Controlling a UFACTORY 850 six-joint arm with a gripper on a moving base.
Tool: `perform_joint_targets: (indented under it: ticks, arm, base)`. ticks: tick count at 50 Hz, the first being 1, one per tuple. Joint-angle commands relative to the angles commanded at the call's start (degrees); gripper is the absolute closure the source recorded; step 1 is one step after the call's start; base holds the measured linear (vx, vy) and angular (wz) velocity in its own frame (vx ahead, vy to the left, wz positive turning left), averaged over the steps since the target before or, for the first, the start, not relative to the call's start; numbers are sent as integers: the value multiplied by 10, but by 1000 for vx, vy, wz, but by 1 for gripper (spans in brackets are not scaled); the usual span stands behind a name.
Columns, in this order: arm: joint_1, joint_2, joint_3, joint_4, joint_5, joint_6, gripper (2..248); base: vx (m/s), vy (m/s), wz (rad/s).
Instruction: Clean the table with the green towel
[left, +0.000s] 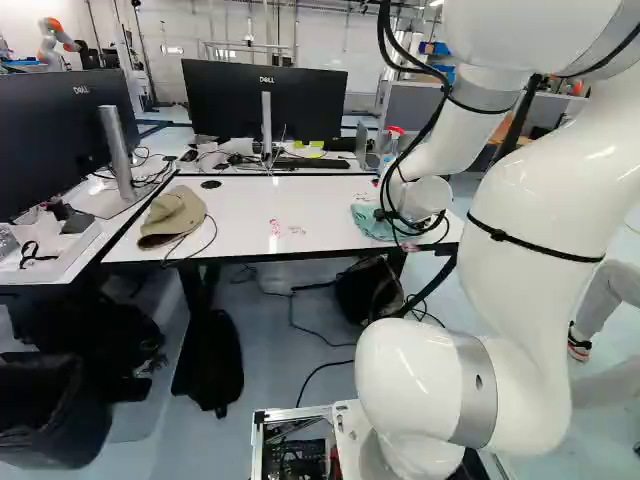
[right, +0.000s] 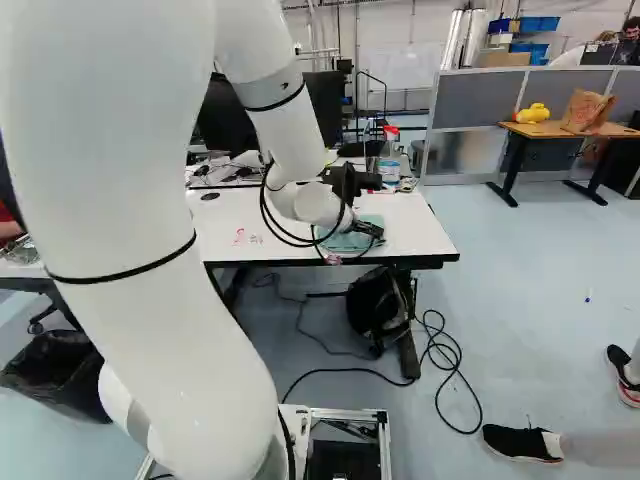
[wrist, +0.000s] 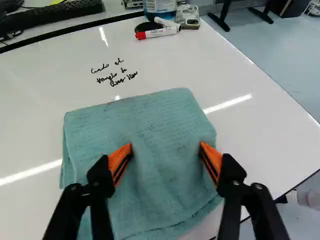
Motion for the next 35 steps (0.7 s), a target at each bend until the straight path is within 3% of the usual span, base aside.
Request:
perform_joint_targets:
  ticks: [2,3,7,8,13,14,18,19,23,24,35]
  arm:
    - [0,0,0,0,0,0,57]
    - [0,0,0,0,0,0,89]
    - [0,0,0,0,0,0,89]
    - [0,0,0,0,0,0,118]
    - [0,0,0,0,0,0,118]
    - [0,0,0,0,0,0,149]
    - [0,0,0,0,0,0,149]
    - [0,0,0,0,0,0,181]
    - [0,0,0,0,0,0,181]
    - [0,0,0,0,0,0,199]
    - [0,6,2,0,0,0,200]
  base:
    - [0,0,0]
    - [0,0,0]
    - [0,0,0]
    - [0,0,0]
    - [0,0,0]
    - [0,0,0]
    - [0,0,0]
    - [0,0,0]
    - [0,0,0]
    - [0,0,0]
    - [0,0,0]
